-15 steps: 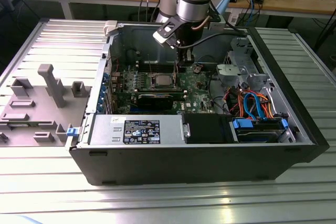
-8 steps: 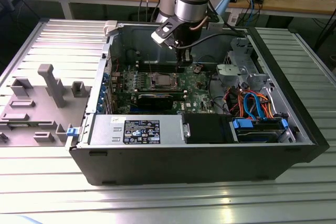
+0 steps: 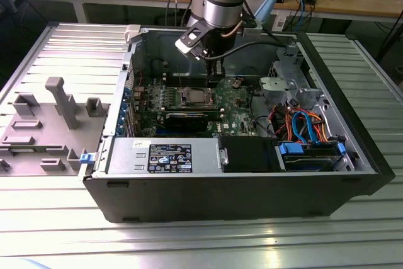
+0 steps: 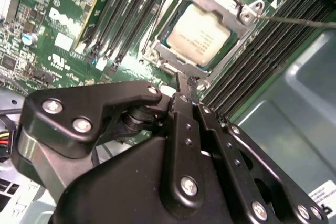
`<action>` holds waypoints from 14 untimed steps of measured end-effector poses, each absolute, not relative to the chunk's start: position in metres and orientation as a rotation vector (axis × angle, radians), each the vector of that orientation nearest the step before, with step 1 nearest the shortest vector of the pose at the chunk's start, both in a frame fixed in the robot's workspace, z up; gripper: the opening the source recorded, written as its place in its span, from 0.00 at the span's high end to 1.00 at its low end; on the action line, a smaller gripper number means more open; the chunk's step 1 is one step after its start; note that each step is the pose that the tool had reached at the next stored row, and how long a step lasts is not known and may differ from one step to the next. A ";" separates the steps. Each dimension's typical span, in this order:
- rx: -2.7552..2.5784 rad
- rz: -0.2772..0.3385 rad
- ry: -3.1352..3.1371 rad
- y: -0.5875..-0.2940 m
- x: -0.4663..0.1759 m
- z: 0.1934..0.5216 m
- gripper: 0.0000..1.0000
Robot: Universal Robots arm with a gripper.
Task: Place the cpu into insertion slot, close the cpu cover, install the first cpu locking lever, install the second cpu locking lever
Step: 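Close the cpu cover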
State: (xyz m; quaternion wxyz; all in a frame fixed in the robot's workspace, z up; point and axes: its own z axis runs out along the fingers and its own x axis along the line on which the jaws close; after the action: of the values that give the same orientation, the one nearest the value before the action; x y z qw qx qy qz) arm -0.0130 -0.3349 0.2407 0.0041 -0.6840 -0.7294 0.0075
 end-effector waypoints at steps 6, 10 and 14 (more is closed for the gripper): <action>-2.144 0.026 -2.283 -0.335 -0.022 0.240 0.89; -2.177 0.026 -2.251 -0.335 -0.024 0.239 0.89; -2.178 0.025 -2.250 -0.335 -0.037 0.236 0.89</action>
State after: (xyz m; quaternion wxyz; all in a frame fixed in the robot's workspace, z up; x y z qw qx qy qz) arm -0.0375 -0.3349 0.2360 0.0050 -0.6955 -0.7185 0.0080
